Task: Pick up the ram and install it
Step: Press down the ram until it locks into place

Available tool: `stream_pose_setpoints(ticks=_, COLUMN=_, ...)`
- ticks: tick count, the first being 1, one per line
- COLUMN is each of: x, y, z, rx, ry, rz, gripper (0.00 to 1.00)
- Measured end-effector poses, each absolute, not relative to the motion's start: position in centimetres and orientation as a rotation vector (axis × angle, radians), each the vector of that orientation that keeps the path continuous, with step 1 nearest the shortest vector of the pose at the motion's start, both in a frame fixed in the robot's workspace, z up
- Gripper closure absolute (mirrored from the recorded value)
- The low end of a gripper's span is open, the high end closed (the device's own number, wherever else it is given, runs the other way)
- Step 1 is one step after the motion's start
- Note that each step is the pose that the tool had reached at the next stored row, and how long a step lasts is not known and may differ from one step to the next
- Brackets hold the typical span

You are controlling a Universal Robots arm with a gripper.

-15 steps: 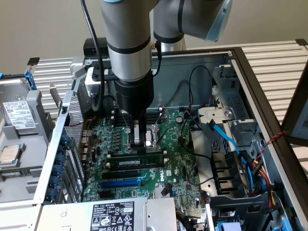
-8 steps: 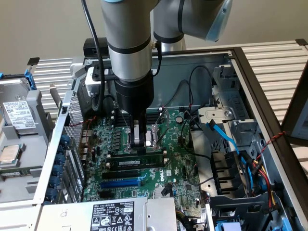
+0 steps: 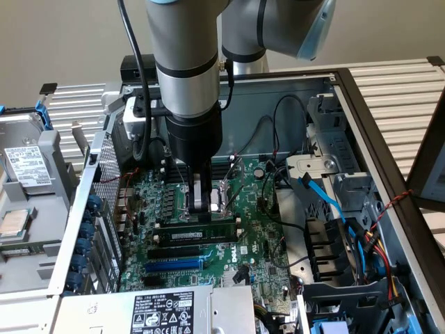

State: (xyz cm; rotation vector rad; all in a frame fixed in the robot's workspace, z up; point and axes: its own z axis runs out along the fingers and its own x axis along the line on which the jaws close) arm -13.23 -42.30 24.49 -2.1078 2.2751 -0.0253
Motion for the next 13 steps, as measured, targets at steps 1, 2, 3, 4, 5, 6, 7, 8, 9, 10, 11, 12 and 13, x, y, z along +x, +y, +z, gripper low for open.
stream_pose_setpoints(ticks=1, x=-13.23, y=-42.3, z=24.49, rx=-2.108, ry=2.275, rz=-0.025, gripper=0.89)
stream_pose_setpoints(ticks=2, x=-13.23, y=-42.3, z=24.49, rx=-2.108, ry=2.275, rz=-0.025, gripper=0.9)
stream_pose_setpoints(ticks=3, x=-13.22, y=-42.3, z=24.49, rx=-2.108, ry=2.275, rz=-0.025, gripper=0.9)
stream_pose_setpoints(ticks=4, x=-13.23, y=-42.3, z=24.49, rx=-2.108, ry=2.275, rz=-0.025, gripper=0.9)
stream_pose_setpoints(ticks=5, x=-13.23, y=-42.3, z=24.49, rx=-2.108, ry=2.275, rz=-0.025, gripper=0.9)
stream_pose_setpoints(ticks=6, x=-13.23, y=-42.3, z=24.49, rx=-2.108, ry=2.275, rz=-0.025, gripper=0.9)
stream_pose_setpoints(ticks=7, x=-13.22, y=-42.3, z=24.49, rx=-2.108, ry=2.275, rz=-0.025, gripper=0.9)
stream_pose_setpoints(ticks=8, x=-13.19, y=-42.3, z=24.49, rx=-2.108, ry=2.275, rz=-0.025, gripper=0.9)
stream_pose_setpoints(ticks=9, x=-13.1, y=-42.29, z=24.49, rx=-2.109, ry=2.276, rz=-0.024, gripper=0.9)
stream_pose_setpoints(ticks=10, x=-13.0, y=-42.29, z=24.5, rx=-2.11, ry=2.277, rz=-0.022, gripper=0.9)
stream_pose_setpoints(ticks=11, x=-12.88, y=-42.3, z=24.49, rx=-2.111, ry=2.279, rz=-0.018, gripper=0.9)
stream_pose_setpoints(ticks=12, x=-12.74, y=-42.3, z=24.49, rx=-2.113, ry=2.281, rz=-0.014, gripper=0.9)
stream_pose_setpoints(ticks=13, x=-12.59, y=-42.3, z=24.49, rx=-2.115, ry=2.283, rz=-0.01, gripper=0.9)
